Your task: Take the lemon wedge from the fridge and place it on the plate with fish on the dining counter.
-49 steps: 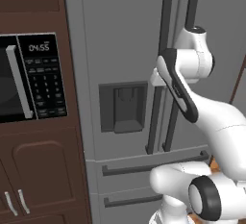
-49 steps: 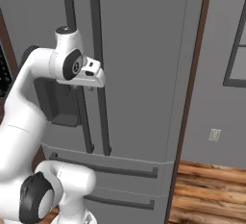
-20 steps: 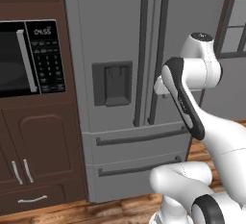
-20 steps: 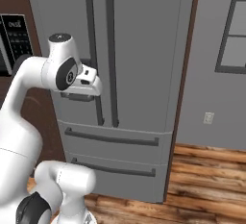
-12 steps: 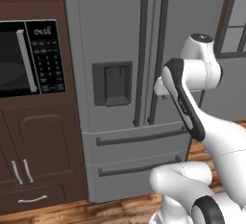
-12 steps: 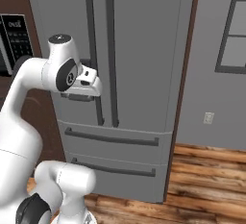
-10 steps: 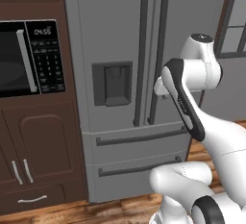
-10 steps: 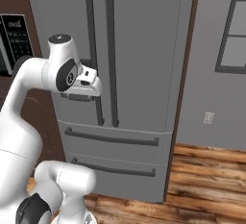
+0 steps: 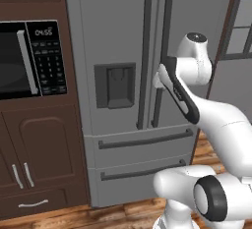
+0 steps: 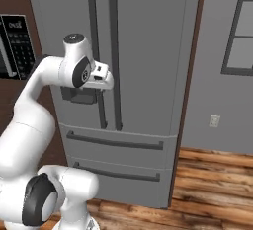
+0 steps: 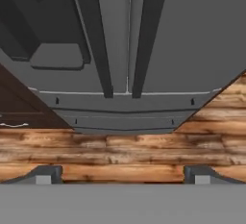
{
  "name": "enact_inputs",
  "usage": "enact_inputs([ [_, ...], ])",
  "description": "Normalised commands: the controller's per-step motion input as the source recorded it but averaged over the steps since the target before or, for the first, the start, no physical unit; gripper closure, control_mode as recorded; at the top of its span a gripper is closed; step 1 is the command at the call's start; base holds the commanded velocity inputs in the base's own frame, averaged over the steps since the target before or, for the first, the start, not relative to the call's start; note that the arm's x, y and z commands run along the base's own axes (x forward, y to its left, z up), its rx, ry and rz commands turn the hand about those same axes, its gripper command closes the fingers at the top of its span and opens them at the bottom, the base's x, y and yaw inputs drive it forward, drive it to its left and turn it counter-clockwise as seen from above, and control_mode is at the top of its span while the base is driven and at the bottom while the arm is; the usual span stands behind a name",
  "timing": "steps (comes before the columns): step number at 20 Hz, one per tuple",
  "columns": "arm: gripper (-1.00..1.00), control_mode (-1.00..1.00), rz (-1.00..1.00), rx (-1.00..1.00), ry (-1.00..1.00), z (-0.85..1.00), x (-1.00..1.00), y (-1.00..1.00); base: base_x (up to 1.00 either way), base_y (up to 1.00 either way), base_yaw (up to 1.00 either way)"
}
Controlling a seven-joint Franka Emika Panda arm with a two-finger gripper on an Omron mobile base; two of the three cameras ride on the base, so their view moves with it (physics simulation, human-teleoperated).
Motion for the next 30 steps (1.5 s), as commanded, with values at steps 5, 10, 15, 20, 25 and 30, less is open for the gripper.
enact_inputs([
  [5,-1.00,-1.00,-0.01,-0.01,-0.20,0.00,0.95,0.28,0.00,0.00,0.00],
  [10,-1.00,-1.00,0.00,-0.06,-0.35,0.15,0.65,0.37,0.00,0.00,0.00],
  [15,-1.00,-1.00,0.00,-0.01,-0.27,0.14,0.66,0.46,0.00,0.00,0.00],
  [20,-1.00,-1.00,0.02,0.02,-0.03,0.00,0.09,-0.04,0.00,0.00,0.00],
  [25,-1.00,-1.00,0.13,0.13,0.03,0.00,0.15,-0.31,0.00,0.00,0.00],
  [30,-1.00,-1.00,0.00,0.00,0.05,0.00,0.41,0.00,0.00,0.00,0.00],
])
